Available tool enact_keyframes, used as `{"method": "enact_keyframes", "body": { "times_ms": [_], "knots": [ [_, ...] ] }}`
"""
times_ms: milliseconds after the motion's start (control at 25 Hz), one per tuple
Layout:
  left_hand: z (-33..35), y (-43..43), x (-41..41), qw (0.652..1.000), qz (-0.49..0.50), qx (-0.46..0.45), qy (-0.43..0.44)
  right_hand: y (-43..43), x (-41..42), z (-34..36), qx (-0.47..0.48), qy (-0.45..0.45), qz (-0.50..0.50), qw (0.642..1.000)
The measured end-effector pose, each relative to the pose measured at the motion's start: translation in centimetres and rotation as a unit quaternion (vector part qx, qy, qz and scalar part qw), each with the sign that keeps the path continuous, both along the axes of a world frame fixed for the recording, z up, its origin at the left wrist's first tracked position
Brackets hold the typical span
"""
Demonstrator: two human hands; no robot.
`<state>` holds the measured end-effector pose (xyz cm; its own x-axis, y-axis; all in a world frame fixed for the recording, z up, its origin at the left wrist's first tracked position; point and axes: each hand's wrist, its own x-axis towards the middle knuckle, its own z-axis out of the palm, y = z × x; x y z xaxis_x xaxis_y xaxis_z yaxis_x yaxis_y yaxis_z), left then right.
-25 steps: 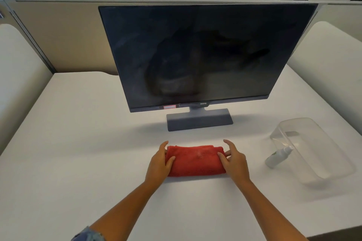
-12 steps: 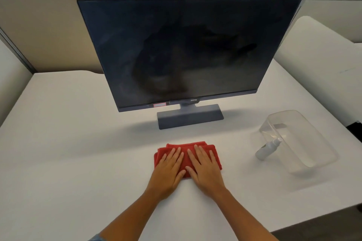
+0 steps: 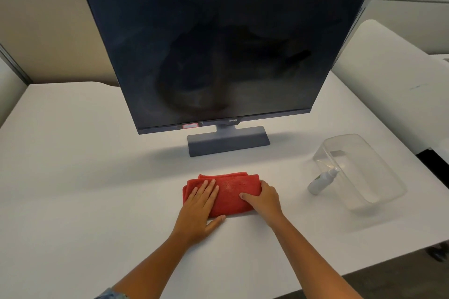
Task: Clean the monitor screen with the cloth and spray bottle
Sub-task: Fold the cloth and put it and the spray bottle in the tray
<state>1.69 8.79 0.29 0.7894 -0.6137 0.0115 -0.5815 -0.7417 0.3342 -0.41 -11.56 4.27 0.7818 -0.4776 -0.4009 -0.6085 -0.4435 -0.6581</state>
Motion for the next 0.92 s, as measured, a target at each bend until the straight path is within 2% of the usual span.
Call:
{"method": "enact_keyframes", "body": {
  "times_ms": [80,160,280,440,560,720,840,920],
  "knots": [
    [0.3,-0.1,-0.1,1.0,0.011,-0.018,0.011,-0.3,0.7,0.8,0.151,-0.007,-0.074,0.986],
    [0.7,-0.4,-0.1,0.999,0.026,-0.04,0.016,-0.9,1.2,2.1,0.286,0.018,-0.114,0.951],
    [1.4,-1.4,-0.1,0.993,0.069,-0.089,0.027,-1.8,1.4,4.2,0.373,0.061,-0.095,0.921],
    [2.6,-4.5,0.0,0.974,0.144,-0.169,0.037,-3.9,1.0,9.2,0.381,0.003,-0.039,0.924],
    [2.8,-6.9,0.2,0.966,0.182,-0.172,0.059,-8.4,-0.1,15.0,0.393,-0.092,-0.019,0.915],
    [2.2,-10.4,0.0,0.967,0.186,-0.157,0.079,-17.7,-3.8,21.6,0.401,-0.235,-0.076,0.882],
    [1.4,-12.9,0.1,0.967,0.191,-0.144,0.085,-24.5,-6.8,23.7,0.375,-0.325,-0.137,0.857],
    [1.0,-14.3,-0.1,0.968,0.197,-0.129,0.086,-27.5,-7.7,23.2,0.289,-0.354,-0.165,0.874]
  ]
}}
